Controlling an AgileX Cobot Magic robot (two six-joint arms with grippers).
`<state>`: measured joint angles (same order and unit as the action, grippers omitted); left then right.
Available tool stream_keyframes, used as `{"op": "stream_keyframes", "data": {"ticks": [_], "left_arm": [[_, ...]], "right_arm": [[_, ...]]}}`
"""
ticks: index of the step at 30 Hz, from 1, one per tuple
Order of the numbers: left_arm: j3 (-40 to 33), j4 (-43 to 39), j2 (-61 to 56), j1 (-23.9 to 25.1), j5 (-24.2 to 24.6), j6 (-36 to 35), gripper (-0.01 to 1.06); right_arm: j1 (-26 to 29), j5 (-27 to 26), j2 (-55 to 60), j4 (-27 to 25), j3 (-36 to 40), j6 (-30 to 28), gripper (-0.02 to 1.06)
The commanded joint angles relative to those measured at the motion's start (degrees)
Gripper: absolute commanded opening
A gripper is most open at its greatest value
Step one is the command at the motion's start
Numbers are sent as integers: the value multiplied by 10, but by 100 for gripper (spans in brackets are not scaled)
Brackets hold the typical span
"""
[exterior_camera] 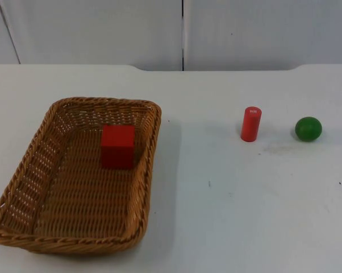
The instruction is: Pick up the basket with the left hand and place the object to the left of the red cylinder into the basket with the right hand.
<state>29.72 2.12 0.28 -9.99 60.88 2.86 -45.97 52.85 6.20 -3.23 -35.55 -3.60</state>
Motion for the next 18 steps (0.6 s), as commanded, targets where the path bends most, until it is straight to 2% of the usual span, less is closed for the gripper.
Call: {"op": "stream_keyframes", "data": {"ticks": [1,5,7,18], "left_arm": [[-5,-2,-3,-3,-6,0,83],[-5,-2,-3,-3,-6,0,83],[-5,-2,-3,-3,-6,0,83],[-5,-2,-3,-3,-6,0,83]], "right_arm": [[1,45,-33,16,1,9,95],[1,74,-59,43,1,43,95],[1,86,-62,48,2,42,95],[1,90,-62,45,60,45,95]]}}
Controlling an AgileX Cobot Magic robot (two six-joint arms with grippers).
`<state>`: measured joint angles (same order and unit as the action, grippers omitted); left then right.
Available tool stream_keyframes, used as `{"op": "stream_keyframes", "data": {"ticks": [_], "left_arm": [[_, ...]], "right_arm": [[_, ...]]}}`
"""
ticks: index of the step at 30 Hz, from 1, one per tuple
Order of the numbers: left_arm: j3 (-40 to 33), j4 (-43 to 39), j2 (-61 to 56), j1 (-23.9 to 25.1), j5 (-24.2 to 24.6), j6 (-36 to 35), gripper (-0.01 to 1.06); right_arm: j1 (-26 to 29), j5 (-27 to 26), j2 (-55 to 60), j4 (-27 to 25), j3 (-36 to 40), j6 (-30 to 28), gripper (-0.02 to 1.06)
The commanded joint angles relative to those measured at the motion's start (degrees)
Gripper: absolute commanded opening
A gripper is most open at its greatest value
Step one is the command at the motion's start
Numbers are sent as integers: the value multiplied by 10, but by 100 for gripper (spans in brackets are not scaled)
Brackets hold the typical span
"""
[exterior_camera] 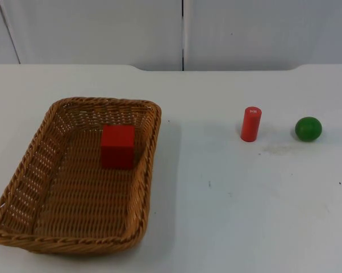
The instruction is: Pick up the basket with the left hand and place the object to the left of the red cylinder into the basket with the right hand.
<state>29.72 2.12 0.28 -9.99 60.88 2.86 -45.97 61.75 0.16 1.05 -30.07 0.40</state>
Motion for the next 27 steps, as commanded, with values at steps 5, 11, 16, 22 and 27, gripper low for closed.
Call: {"op": "stream_keyframes", "data": {"ticks": [5,11,16,22,27], "left_arm": [[-5,-2,-3,-3,-6,0,83],[-5,-1,-3,-3,-5,0,83],[-5,-1,-3,-3,-5,0,104],[-5,-1,-3,-3,-3,-2,105],[-14,-1,-3,-3,7,-2,105]], "right_arm": [[1,1,-2,4,5,5,95],[1,1,-2,4,5,5,95],[1,1,-2,4,5,2,95],[1,1,-2,4,5,2,95],[1,0,-2,1,5,3,95]]}}
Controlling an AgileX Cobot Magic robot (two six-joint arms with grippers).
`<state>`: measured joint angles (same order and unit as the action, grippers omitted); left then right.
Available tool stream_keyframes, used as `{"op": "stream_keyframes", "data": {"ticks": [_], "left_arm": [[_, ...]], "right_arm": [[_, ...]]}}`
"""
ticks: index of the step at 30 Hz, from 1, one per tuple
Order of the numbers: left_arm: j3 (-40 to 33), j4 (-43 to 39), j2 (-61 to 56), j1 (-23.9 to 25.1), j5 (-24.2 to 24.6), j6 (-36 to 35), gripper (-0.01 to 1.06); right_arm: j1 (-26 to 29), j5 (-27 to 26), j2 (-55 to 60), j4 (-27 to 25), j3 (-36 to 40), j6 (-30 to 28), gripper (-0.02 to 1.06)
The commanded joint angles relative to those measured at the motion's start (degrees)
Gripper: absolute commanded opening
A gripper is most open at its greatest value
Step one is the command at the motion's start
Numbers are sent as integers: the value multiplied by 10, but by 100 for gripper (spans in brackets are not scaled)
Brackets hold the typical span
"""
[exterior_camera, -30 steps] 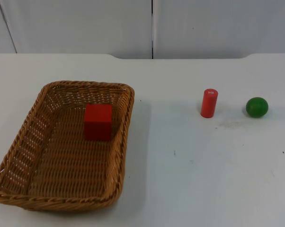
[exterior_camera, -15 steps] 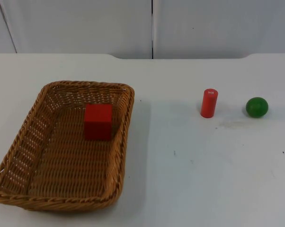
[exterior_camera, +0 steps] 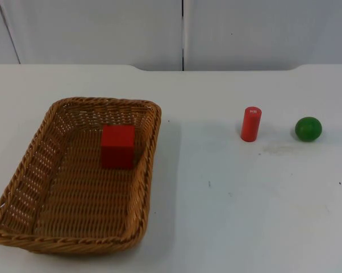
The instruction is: Pick up the basket with the left hand and place the object to the left of the red cylinder into the basket with the right hand.
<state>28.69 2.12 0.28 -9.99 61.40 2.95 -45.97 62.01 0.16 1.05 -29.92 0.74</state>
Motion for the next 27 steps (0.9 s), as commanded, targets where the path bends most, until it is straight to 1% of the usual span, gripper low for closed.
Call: {"op": "stream_keyframes", "data": {"ticks": [1,16,17,18,19,20,27], "left_arm": [[-3,-1,-3,-3,2,-4,105],[-3,-2,-3,-3,2,-5,105],[-3,-2,-3,-3,2,-5,105],[-3,-2,-3,-3,2,-5,105],[-3,-2,-3,-3,2,-5,105],[-3,-2,-3,-3,2,-5,105],[-3,-2,-3,-3,2,-5,105]], "right_arm": [[1,-3,-2,1,4,-1,95],[1,-3,-2,3,4,-1,95],[1,-3,-2,3,4,-1,96],[1,-3,-2,3,4,-1,101],[1,-3,-2,3,4,-1,101],[1,-3,-2,3,4,-1,106],[1,-3,-2,3,4,-1,105]]}}
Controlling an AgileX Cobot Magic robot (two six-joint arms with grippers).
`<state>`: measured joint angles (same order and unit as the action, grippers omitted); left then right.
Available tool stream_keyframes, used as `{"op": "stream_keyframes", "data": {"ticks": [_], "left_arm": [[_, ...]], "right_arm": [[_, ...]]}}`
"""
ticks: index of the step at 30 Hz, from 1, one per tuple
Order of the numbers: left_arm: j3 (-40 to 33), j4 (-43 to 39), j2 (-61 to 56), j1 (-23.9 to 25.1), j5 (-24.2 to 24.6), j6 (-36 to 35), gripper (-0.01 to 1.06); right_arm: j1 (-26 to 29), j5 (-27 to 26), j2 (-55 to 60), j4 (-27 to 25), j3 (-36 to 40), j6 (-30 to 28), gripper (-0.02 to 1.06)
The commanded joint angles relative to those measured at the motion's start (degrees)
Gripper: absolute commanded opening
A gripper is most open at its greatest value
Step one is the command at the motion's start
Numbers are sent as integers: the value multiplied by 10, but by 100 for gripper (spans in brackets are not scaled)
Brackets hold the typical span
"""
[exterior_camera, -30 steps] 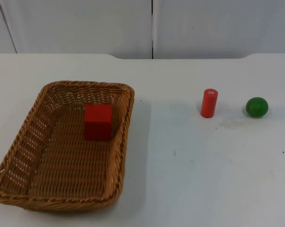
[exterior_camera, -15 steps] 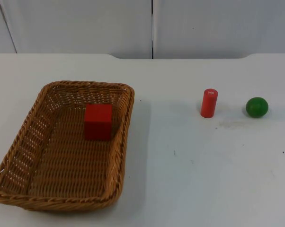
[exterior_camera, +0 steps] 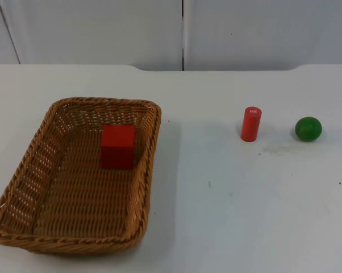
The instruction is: Pick up the basket with the left hand and place the object to the left of the red cylinder into the basket with the right hand.
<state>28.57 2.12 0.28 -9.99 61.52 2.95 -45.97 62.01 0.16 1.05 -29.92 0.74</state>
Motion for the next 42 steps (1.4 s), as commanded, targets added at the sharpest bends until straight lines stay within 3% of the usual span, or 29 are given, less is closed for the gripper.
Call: {"op": "stream_keyframes", "data": {"ticks": [1,42], "left_arm": [[-2,-2,-3,-3,1,-5,105],[-2,-2,-3,-3,1,-5,105]], "right_arm": [[1,-3,-2,3,4,-1,105],[2,-3,-2,0,4,-3,105]]}}
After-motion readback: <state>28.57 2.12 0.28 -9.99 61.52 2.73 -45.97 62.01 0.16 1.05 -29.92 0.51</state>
